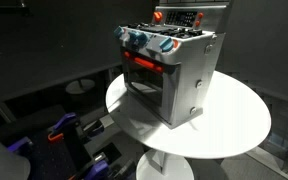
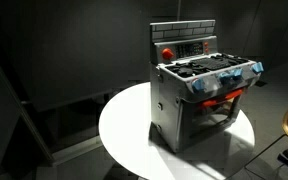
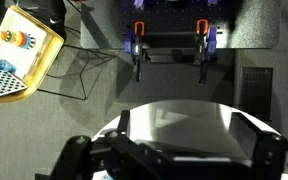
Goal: Press the top switch
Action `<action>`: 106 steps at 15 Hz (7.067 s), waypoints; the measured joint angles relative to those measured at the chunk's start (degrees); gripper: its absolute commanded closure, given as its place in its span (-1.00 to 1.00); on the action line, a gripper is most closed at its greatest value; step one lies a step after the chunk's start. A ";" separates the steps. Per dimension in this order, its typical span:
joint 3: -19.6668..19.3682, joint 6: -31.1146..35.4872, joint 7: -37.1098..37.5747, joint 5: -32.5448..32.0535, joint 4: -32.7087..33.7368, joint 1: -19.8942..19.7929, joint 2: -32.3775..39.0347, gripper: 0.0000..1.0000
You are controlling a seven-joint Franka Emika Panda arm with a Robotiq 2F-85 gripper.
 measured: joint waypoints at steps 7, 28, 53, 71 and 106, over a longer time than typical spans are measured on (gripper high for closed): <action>-0.21 1.06 0.00 0.00 0.08 0.13 0.39 -1.00; -6.36 37.14 12.48 -7.21 7.43 -2.85 17.64 -1.00; -10.30 51.99 25.68 -14.48 9.89 -2.98 27.27 -1.00; -12.69 57.07 26.50 -14.44 14.31 -1.12 33.01 -1.00; -11.83 14.60 -0.47 2.69 14.15 -1.18 13.56 -1.00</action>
